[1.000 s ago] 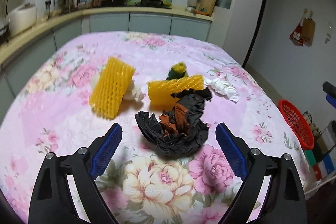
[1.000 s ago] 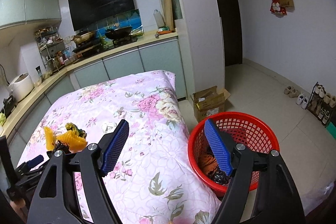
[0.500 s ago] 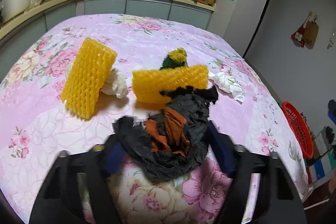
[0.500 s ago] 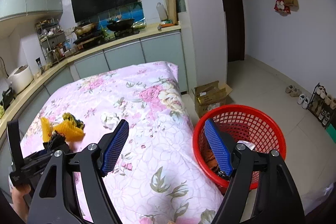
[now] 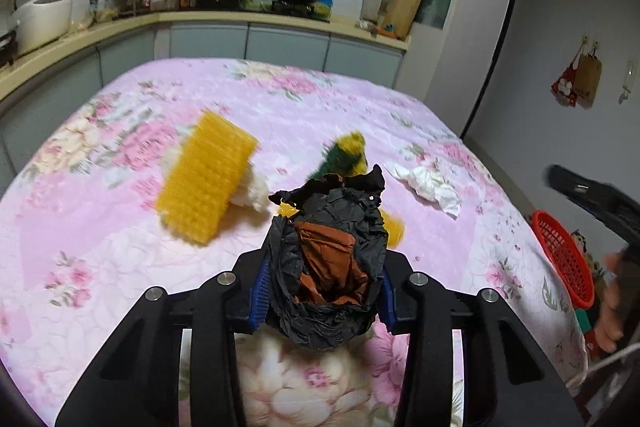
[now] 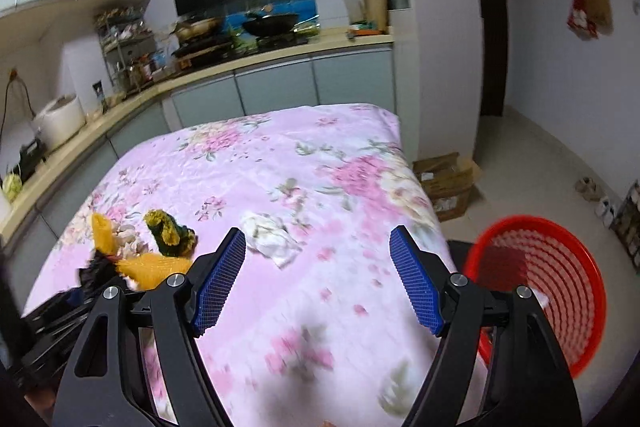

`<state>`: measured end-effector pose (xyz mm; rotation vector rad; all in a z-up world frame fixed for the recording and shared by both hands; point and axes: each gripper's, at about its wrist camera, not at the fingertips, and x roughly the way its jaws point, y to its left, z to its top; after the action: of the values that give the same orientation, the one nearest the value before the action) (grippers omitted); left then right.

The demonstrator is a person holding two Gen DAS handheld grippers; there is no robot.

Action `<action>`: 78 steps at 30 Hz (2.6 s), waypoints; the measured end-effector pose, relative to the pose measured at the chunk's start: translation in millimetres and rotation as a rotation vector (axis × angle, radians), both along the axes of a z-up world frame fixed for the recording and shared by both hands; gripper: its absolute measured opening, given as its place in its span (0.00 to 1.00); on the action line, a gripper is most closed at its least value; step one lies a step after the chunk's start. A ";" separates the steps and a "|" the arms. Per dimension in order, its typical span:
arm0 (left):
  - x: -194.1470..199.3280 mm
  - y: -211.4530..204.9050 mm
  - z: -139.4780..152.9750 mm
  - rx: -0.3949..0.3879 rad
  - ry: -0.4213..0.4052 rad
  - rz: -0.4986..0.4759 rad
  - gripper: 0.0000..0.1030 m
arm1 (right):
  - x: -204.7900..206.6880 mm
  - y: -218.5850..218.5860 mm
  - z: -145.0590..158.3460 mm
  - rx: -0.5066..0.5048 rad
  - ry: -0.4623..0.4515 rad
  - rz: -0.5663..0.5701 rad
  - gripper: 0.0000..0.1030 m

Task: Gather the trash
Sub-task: 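Grasp the black bag with the left tool while the right tool grasps the white tissue, then carry the black bag and white tissue over the red basket with both tools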

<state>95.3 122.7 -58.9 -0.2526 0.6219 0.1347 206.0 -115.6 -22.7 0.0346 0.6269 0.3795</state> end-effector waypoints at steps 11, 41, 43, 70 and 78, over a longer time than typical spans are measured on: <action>-21.9 31.7 16.9 0.005 -0.065 0.069 0.39 | 66.6 80.4 -40.4 -0.125 0.139 0.099 0.70; -46.1 66.6 36.4 0.048 -0.092 0.196 0.39 | 67.3 64.3 -49.6 -0.083 0.178 0.104 0.39; -45.6 62.8 37.9 0.056 -0.095 0.187 0.39 | 58.4 58.2 -39.5 -0.064 0.144 0.101 0.39; -33.8 -17.2 70.7 0.157 -0.182 0.041 0.39 | -50.9 -16.0 54.4 0.094 -0.180 0.023 0.39; -27.4 -40.0 76.5 0.171 -0.200 -0.004 0.39 | -59.4 -35.3 60.5 0.104 -0.211 -0.013 0.39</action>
<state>67.9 82.6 17.6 -0.0974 0.4091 0.1559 146.6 -150.9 37.8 0.0967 0.3977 0.3971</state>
